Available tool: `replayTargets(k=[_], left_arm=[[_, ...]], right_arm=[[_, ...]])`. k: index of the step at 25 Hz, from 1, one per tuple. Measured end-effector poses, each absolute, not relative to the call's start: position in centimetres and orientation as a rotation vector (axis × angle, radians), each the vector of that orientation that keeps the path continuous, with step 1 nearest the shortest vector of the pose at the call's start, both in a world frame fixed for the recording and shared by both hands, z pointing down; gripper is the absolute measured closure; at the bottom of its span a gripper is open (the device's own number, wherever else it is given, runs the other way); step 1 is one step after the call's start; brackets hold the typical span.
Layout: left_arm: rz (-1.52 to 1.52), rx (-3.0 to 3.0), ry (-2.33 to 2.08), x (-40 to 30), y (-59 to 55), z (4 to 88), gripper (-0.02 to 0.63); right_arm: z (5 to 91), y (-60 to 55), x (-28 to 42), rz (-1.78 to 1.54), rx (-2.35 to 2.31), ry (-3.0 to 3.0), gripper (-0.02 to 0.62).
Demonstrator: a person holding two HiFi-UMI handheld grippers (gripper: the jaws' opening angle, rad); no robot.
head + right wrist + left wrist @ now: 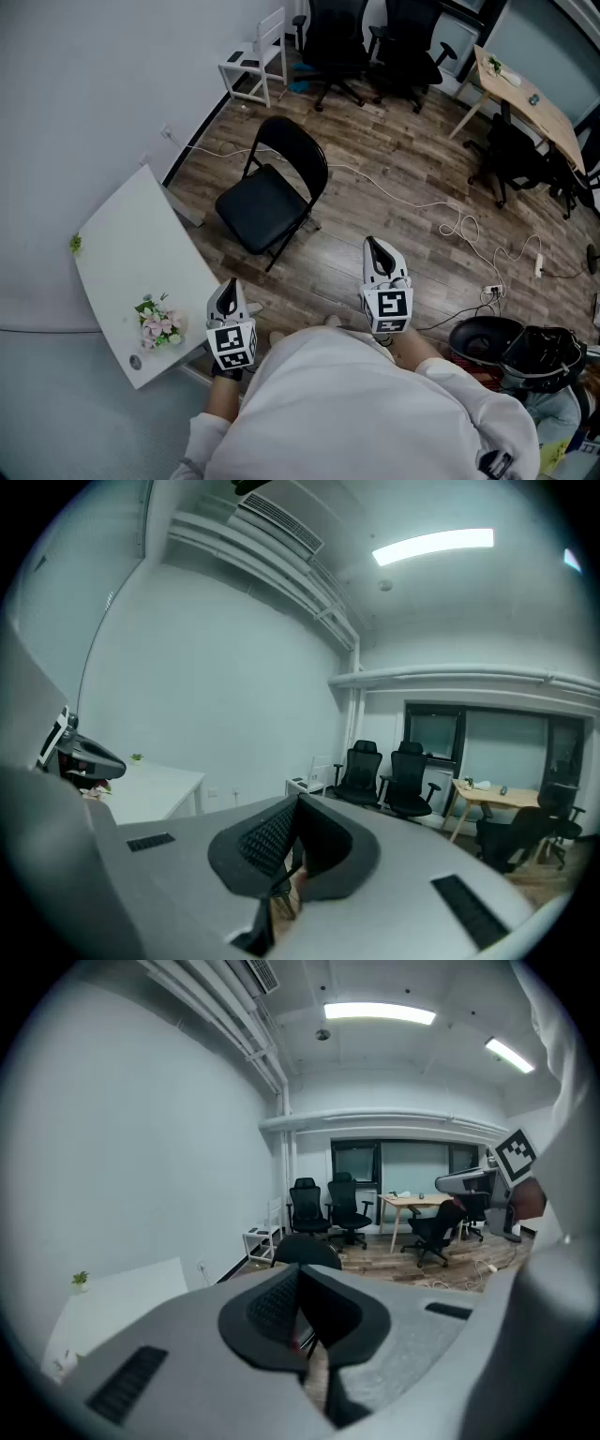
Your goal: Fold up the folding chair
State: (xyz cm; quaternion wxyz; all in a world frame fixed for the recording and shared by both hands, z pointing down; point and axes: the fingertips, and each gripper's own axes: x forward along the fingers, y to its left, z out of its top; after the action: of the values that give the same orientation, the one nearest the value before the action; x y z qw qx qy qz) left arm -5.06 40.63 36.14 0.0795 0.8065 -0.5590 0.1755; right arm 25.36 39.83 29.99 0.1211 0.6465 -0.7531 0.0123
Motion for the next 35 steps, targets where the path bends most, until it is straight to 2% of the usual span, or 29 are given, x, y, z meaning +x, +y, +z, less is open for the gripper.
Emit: replayTargets(k=[13, 14, 15, 16, 17, 19, 20, 25, 35], left_arm=[[0.502, 2.438, -1.662, -4.5, 41.3, 36.3, 0.595], [0.490, 2.447, -1.648, -4.3, 41.3, 36.3, 0.585], [0.478, 2.454, -1.629, -4.1, 41.4, 36.3, 0.509], [0.467, 2.458, -1.612, -3.9, 41.5, 36.4, 0.420], [0.458, 2.458, -1.602, -3.8, 41.5, 36.5, 0.381], [0.461, 2.450, -1.599, -3.6, 41.2, 36.8, 0.303], [0.468, 2.444, -1.598, -3.4, 41.0, 37.0, 0.295], [0.479, 2.391, -1.605, -2.6, 40.3, 37.8, 0.256], [0.531, 2.265, -1.679, 0.1, 39.4, 39.3, 0.253]], right_arm=[[30.1, 40.2, 25.6, 0.022, 1.904, -2.229, 0.583], [30.0, 40.2, 25.7, 0.018, 1.915, -2.240, 0.583], [29.8, 40.3, 25.7, 0.013, 1.922, -2.251, 0.581], [29.6, 40.3, 25.8, 0.008, 1.922, -2.266, 0.521], [29.6, 40.2, 25.8, 0.008, 1.917, -2.281, 0.370], [29.6, 40.0, 26.1, 0.010, 1.916, -2.297, 0.285], [29.7, 40.0, 26.4, 0.010, 1.915, -2.298, 0.258], [30.5, 39.9, 28.1, 0.027, 1.890, -2.299, 0.250], [32.8, 37.0, 32.0, 0.065, 1.765, -2.349, 0.250]])
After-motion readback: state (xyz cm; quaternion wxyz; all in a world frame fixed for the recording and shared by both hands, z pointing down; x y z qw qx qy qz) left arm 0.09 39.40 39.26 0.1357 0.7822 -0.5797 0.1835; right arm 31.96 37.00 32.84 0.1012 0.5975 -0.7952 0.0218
